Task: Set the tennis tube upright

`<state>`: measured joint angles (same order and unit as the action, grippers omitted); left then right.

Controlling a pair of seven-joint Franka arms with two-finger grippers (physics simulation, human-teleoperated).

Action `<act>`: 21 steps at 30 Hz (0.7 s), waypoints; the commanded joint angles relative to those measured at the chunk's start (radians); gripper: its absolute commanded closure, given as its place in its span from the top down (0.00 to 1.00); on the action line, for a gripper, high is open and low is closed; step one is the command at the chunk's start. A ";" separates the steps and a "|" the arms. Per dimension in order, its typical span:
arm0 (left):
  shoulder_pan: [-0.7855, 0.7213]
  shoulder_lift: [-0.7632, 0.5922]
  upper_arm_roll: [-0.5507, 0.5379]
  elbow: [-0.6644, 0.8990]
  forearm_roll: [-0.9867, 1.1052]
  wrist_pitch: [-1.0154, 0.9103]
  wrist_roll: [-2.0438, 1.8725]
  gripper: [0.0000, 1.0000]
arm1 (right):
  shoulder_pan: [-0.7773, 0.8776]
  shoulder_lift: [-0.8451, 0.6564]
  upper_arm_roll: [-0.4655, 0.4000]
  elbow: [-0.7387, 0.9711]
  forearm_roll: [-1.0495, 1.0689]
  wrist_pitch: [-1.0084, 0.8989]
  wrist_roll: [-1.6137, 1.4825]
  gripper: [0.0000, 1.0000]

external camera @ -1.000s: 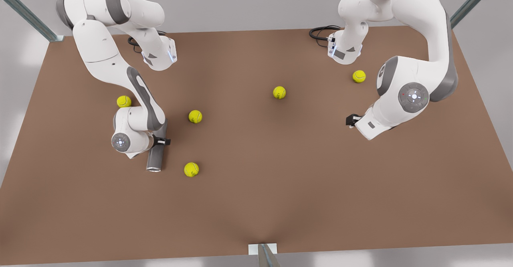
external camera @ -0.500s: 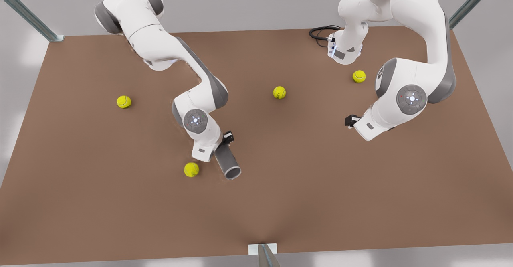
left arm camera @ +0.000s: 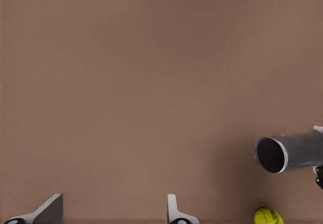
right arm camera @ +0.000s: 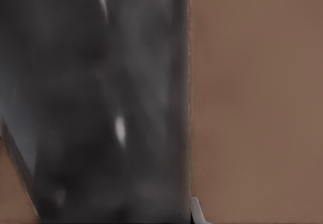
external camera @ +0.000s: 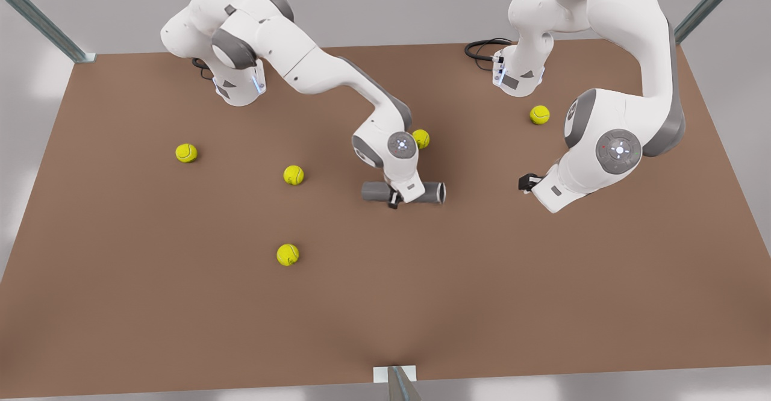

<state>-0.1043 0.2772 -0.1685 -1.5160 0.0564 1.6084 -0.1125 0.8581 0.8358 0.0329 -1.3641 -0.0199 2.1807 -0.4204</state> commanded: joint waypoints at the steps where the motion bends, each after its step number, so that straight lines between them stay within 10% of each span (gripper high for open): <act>1: 0.000 -0.001 0.000 0.000 0.000 0.002 0.001 1.00 | 0.009 0.017 -0.001 0.000 -0.003 0.039 -0.416 0.74; 7: 0.001 0.000 0.000 0.000 0.000 0.002 0.001 1.00 | 0.012 0.025 0.001 0.002 0.000 0.039 -0.386 1.00; 12: 0.001 0.007 0.000 0.000 0.000 0.002 0.001 1.00 | -0.027 -0.125 0.009 0.013 0.199 -0.089 -0.368 1.00; 15: 0.001 0.007 0.000 0.000 0.000 0.002 -0.001 1.00 | -0.342 -0.469 0.001 0.011 0.344 -0.636 0.046 1.00; 21: 0.035 0.123 0.007 0.002 -0.239 -0.022 0.004 1.00 | -0.696 -0.627 0.001 0.023 -0.060 -0.771 0.552 1.00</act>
<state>-0.0801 0.3752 -0.1641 -1.5152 -0.0643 1.6009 -0.1123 0.1584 0.2151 0.0322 -1.3480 0.0087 1.6267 -0.4080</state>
